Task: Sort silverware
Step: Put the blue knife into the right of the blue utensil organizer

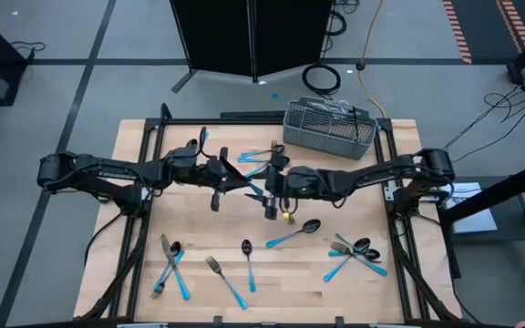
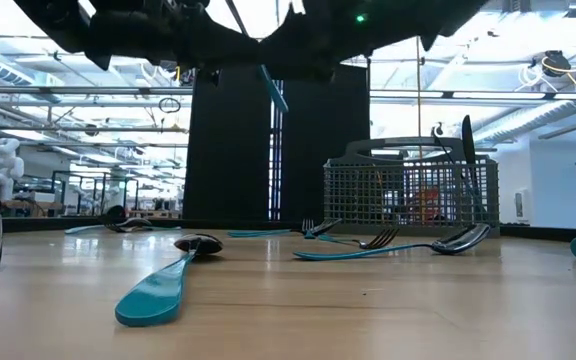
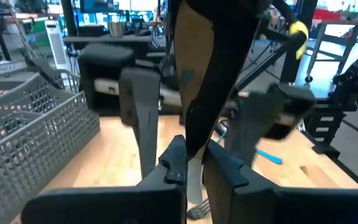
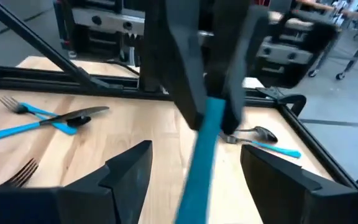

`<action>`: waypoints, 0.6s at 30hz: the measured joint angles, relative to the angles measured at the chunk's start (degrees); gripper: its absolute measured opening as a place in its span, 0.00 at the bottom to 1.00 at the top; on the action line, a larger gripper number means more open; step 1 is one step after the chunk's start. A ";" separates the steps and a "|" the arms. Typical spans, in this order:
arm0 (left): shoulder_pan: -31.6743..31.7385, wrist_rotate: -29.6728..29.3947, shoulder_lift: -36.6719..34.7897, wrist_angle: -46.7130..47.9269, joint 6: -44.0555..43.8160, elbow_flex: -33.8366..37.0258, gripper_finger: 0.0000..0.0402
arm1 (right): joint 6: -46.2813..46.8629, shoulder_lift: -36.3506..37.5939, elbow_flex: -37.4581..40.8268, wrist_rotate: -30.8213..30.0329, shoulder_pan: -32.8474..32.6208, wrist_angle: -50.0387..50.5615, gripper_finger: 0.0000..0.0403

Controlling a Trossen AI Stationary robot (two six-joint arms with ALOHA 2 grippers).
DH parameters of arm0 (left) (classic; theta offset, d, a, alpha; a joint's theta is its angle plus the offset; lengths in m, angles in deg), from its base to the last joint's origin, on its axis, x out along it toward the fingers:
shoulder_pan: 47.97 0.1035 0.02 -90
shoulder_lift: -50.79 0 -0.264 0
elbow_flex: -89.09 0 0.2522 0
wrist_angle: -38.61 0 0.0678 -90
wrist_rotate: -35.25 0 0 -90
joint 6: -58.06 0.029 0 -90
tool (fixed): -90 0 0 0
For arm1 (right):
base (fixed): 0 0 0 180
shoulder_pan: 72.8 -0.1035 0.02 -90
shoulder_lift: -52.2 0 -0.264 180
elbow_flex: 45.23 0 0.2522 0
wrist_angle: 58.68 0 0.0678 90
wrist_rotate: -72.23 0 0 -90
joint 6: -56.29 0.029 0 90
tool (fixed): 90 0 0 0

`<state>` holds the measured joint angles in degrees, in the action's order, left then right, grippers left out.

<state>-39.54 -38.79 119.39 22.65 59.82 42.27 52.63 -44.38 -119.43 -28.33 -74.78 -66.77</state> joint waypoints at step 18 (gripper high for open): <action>0.00 -8.04 0.02 4.30 0.54 -0.02 0.06 | 7.08 -4.82 -10.54 -7.58 0.26 16.97 0.48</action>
<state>-39.54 -46.83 119.41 26.94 60.35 42.25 59.71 -49.21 -129.97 -35.92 -74.51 -49.80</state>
